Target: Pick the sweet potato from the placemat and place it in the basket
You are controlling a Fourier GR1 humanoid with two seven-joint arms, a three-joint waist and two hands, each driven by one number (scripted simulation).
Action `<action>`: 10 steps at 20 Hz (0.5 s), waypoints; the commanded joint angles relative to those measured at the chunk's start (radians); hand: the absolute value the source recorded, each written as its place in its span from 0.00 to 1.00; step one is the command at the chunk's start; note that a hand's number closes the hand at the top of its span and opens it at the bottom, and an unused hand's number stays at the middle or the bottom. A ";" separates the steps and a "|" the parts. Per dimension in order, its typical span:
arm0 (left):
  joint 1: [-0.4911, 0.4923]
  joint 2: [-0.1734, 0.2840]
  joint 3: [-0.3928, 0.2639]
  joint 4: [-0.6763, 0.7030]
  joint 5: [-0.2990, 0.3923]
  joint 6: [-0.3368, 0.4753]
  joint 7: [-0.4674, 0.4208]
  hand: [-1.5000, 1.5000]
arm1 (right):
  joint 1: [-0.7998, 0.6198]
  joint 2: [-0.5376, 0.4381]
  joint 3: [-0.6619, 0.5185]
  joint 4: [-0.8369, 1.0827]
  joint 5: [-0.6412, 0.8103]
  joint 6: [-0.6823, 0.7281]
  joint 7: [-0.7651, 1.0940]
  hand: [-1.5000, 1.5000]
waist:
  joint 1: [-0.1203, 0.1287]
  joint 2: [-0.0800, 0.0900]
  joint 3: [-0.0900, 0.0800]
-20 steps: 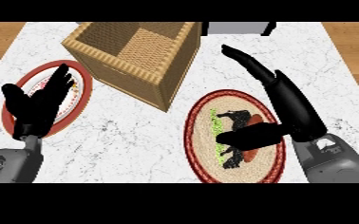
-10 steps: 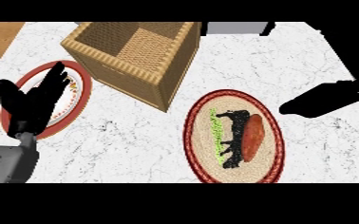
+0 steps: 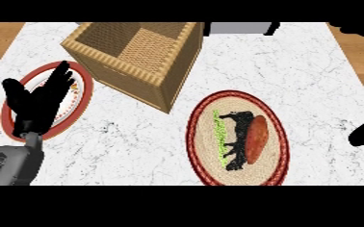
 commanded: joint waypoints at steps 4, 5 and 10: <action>-0.019 -0.020 0.044 0.066 -0.007 -0.019 -0.030 0.50 | 0.245 -0.056 -0.210 -0.091 -0.147 0.081 -0.050 0.00 | -0.009 0.002 0.002; 0.007 0.000 0.036 0.003 -0.015 -0.013 0.006 0.50 | 0.337 -0.061 -0.265 -0.168 -0.146 0.063 -0.081 0.00 | -0.018 -0.002 0.003; 0.080 -0.018 0.043 -0.064 -0.014 -0.032 -0.009 0.50 | 0.502 0.079 -0.352 -0.213 0.011 0.061 -0.226 0.00 | 0.003 0.001 0.002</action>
